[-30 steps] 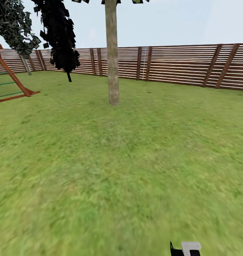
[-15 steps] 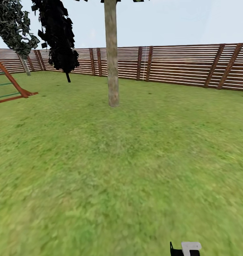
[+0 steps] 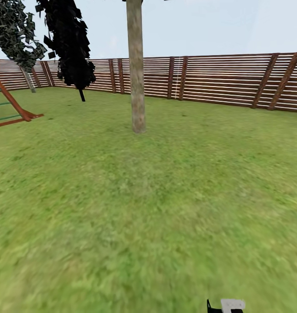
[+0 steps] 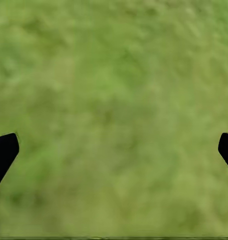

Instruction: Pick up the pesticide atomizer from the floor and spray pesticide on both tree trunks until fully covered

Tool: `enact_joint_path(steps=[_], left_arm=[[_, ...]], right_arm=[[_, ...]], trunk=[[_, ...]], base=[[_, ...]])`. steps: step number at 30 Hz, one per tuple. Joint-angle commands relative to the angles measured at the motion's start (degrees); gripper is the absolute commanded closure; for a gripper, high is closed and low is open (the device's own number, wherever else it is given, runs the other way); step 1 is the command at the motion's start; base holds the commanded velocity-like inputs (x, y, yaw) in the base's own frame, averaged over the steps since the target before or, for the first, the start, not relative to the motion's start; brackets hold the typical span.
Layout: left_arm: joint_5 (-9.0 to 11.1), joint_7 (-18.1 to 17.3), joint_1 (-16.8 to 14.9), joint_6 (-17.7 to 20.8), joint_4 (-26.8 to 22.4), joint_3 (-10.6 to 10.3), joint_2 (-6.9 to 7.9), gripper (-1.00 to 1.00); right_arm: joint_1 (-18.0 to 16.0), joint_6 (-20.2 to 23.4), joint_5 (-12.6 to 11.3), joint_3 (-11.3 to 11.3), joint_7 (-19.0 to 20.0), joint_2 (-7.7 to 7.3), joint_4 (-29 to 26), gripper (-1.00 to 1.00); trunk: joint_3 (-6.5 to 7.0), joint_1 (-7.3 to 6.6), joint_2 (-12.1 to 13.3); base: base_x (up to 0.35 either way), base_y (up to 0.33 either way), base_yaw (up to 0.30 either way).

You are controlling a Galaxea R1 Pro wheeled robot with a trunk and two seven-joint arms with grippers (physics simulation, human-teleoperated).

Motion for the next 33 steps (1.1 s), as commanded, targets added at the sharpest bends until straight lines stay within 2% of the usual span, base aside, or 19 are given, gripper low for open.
enact_joint_path(steps=[1,33], left_arm=[[-0.5,0.3,0.0,-0.2,0.1,0.1,0.0,1.0],[-0.4,0.3,0.0,-0.2,0.1,0.1,0.0,1.0]], right_arm=[[0.0,-0.1,0.6,-0.4,-0.3,0.11,0.9,-1.0],[0.2,0.2,0.5,-0.4,-0.3,0.42,1.8,-1.0]], trunk=[[-0.04,0.03,0.0],[-0.04,0.03,0.0]], base=[[0.338,0.0,0.0],[0.338,0.0,0.0]])
